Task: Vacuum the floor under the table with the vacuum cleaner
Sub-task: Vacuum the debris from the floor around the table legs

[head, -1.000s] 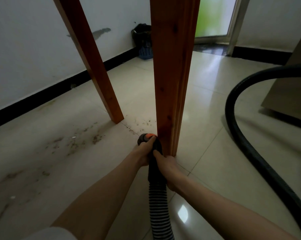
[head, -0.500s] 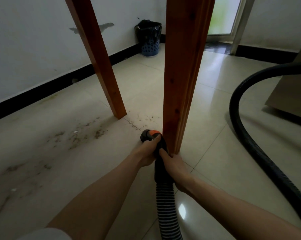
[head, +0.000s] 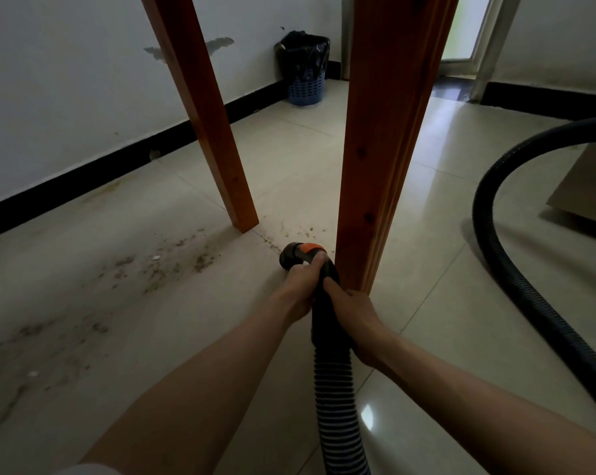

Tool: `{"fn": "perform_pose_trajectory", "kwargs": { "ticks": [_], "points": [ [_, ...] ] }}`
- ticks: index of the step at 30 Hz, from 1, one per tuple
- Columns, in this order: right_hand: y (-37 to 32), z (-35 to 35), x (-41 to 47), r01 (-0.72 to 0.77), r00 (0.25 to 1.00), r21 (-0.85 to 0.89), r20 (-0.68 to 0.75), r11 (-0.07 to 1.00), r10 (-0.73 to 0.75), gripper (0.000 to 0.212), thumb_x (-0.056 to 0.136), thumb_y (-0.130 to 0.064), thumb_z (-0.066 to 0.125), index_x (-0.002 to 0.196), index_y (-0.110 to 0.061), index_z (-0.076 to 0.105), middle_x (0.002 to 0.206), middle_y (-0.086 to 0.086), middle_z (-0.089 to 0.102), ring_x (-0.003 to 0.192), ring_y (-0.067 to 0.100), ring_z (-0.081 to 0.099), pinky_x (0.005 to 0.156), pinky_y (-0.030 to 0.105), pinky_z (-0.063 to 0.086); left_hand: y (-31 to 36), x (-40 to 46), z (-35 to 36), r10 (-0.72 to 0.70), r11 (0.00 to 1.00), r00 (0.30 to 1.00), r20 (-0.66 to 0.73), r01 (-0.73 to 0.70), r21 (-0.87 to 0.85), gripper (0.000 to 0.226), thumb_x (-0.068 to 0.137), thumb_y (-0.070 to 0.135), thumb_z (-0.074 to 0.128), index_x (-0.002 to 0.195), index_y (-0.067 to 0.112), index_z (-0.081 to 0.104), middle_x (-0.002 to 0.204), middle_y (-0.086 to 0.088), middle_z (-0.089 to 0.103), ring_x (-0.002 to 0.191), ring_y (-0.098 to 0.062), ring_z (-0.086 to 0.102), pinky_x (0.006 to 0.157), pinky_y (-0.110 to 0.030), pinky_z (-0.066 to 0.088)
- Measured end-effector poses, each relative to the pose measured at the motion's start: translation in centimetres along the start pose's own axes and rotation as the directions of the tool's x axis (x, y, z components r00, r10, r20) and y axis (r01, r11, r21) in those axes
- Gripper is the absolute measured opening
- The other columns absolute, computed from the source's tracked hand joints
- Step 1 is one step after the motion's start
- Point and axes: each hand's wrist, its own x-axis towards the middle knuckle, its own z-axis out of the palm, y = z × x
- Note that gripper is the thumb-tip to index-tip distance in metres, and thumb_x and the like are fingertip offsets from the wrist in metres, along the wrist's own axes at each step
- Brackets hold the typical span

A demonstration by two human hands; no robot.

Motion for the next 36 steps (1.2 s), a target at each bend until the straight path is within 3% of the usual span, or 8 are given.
{"fn": "perform_pose_trajectory", "kwargs": {
  "ticks": [2,7,17,21,25,28,31,36],
  "points": [
    [0.2,0.1,0.4,-0.02,1.0,-0.017,0.006,1.0,0.02,0.027,0.098,-0.035,0.047,0.091,-0.01,0.053,0.084,0.01,0.062,0.075,0.024,0.065,0.077,0.037,0.056,-0.3,0.1,-0.2,-0.033,0.999,0.999,-0.013,0.033,-0.006,0.055,0.098,0.035,0.046,0.136,-0.004,0.039,0.12,-0.019,0.057,0.108,-0.032,0.057,0.085,-0.035,0.048],
    [0.4,0.1,1.4,-0.01,1.0,-0.056,-0.013,0.998,0.009,0.027,0.097,-0.037,0.047,0.086,-0.013,0.053,0.086,0.01,0.062,0.083,0.027,0.065,0.085,0.04,0.055,-0.1,0.5,-0.4,-0.048,0.996,0.998,0.029,0.05,-0.08,0.061,0.098,0.034,0.045,0.144,-0.003,0.029,0.135,-0.02,0.048,0.118,-0.033,0.052,0.09,-0.034,0.045],
    [-0.9,0.9,3.6,-0.003,1.0,-0.077,0.006,0.997,0.003,0.027,0.099,-0.035,0.045,0.079,-0.017,0.049,0.083,0.005,0.059,0.073,0.017,0.06,0.063,0.023,0.05,0.7,2.0,-1.7,-0.048,0.989,0.998,0.028,0.051,-0.14,0.047,0.098,0.028,0.046,0.131,-0.005,0.045,0.129,-0.021,0.053,0.116,-0.034,0.053,0.089,-0.036,0.046],
    [-0.8,1.6,4.6,0.01,1.0,-0.088,-0.018,0.996,-0.012,0.029,0.098,-0.036,0.045,0.081,-0.014,0.052,0.083,0.007,0.06,0.079,0.022,0.063,0.077,0.033,0.054,1.1,2.4,-1.7,-0.046,0.99,0.998,0.03,0.049,-0.134,0.046,0.099,0.029,0.045,0.131,-0.003,0.045,0.127,-0.021,0.055,0.113,-0.034,0.056,0.085,-0.036,0.048],
    [-1.2,1.9,5.6,0.013,0.999,-0.073,-0.033,0.997,-0.016,0.027,0.098,-0.037,0.045,0.093,-0.011,0.052,0.083,0.007,0.06,0.076,0.02,0.061,0.075,0.032,0.052,1.6,2.9,-1.8,-0.032,0.991,0.999,0.016,0.034,-0.126,0.045,0.098,0.03,0.046,0.129,-0.003,0.048,0.12,-0.02,0.059,0.093,-0.028,0.06,0.076,-0.033,0.05],
    [-1.4,1.8,6.2,0.011,1.0,-0.04,0.003,0.999,-0.011,0.028,0.098,-0.036,0.046,0.093,-0.009,0.053,0.088,0.012,0.062,0.083,0.027,0.064,0.082,0.037,0.054,1.7,3.5,-2.0,-0.015,0.989,1.0,0.003,0.015,-0.148,0.043,0.097,0.028,0.048,0.127,-0.003,0.048,0.106,-0.016,0.062,0.087,-0.025,0.061,0.079,-0.034,0.051],
    [-1.5,1.6,6.5,-0.013,0.999,0.008,0.044,1.0,0.013,0.03,0.096,-0.036,0.049,0.089,-0.007,0.055,0.093,0.02,0.064,0.091,0.037,0.065,0.09,0.049,0.053,1.4,4.2,-2.1,0.004,0.988,1.0,-0.002,-0.004,-0.156,0.042,0.097,0.026,0.048,0.126,-0.004,0.048,0.105,-0.016,0.061,0.098,-0.029,0.061,0.087,-0.037,0.05],
    [-1.5,2.1,7.3,0.003,1.0,-0.005,0.029,1.0,-0.003,0.034,0.098,-0.038,0.046,0.094,-0.006,0.055,0.089,0.017,0.065,0.084,0.033,0.066,0.087,0.046,0.055,1.6,4.7,-2.0,0.031,0.993,0.999,-0.013,-0.032,-0.115,0.039,0.097,0.029,0.048,0.121,-0.002,0.053,0.085,-0.01,0.06,0.074,-0.021,0.06,0.062,-0.028,0.051]
  ]
}}
